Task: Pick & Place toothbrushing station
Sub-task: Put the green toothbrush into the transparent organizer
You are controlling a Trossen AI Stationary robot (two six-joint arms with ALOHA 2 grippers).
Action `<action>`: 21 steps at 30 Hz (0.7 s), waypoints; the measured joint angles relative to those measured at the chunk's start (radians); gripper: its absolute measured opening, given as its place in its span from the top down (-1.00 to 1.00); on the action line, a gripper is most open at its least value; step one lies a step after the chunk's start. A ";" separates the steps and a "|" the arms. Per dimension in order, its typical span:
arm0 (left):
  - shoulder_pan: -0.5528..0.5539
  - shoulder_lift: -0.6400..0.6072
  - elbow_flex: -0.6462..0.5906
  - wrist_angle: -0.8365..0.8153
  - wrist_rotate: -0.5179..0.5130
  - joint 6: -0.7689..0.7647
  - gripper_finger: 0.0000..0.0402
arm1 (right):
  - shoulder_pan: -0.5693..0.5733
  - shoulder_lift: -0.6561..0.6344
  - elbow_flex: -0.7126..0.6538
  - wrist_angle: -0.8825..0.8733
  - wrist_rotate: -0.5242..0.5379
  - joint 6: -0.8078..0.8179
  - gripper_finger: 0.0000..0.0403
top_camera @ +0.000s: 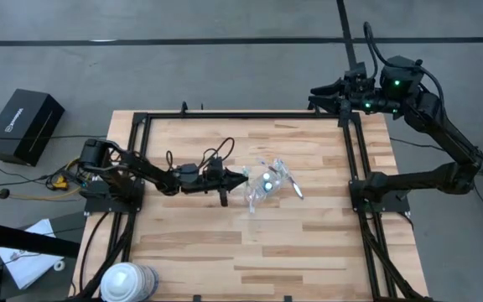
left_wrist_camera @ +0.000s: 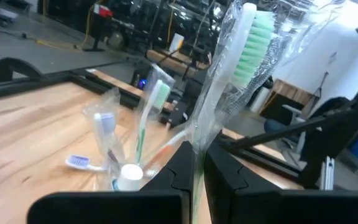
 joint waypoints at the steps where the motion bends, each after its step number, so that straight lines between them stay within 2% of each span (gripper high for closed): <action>1: 0.005 0.001 0.000 -0.001 0.011 0.000 0.97 | 0.000 0.000 0.000 0.000 -0.002 0.000 0.19; 21: 0.082 0.050 -0.002 0.012 0.156 0.023 0.97 | 0.000 0.000 0.000 0.000 -0.026 0.031 0.23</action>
